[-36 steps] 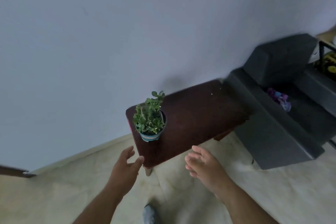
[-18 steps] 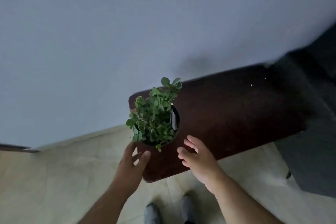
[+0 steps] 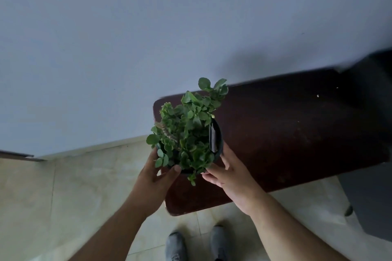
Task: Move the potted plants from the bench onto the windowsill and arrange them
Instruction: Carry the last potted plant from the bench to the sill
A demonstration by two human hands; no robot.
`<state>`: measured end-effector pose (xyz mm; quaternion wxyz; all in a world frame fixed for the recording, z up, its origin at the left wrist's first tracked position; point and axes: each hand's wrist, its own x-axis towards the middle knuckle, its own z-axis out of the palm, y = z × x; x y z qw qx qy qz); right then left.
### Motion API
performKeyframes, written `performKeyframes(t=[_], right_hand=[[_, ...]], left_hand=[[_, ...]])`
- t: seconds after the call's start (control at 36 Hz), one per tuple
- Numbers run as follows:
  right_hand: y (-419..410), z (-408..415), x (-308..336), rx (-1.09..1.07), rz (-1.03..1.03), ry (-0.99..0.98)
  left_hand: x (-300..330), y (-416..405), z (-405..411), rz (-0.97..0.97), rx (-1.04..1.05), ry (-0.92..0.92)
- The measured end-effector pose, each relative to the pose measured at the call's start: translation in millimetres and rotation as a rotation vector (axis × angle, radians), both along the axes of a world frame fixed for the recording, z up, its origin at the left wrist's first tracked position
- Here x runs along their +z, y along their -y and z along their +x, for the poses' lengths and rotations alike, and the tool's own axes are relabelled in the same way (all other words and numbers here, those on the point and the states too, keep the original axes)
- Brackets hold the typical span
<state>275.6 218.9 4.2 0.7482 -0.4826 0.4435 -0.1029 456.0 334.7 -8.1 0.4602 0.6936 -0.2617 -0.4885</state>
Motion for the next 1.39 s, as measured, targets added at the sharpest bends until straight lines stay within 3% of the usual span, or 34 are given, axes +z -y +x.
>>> performKeyframes(t=[0.28,0.44,0.72,1.08,1.39], right_hand=[[0,8,78,0.090,-0.122,-0.022],[-24,29,176,0.181,-0.257,-0.026],[-83,58,303,0.492,-0.498,0.157],[-201,128,354,0.844,-0.549,0.360],[-388,214,368,1.160,-0.516,0.503]], left_hand=[[66,-17,-3,-0.050,0.139,-0.092],[156,-61,3,-0.129,0.254,-0.074],[298,-154,-4,-0.236,0.553,0.018],[371,-307,-20,-0.236,0.887,0.195],[377,-492,-6,-0.331,1.243,0.211]])
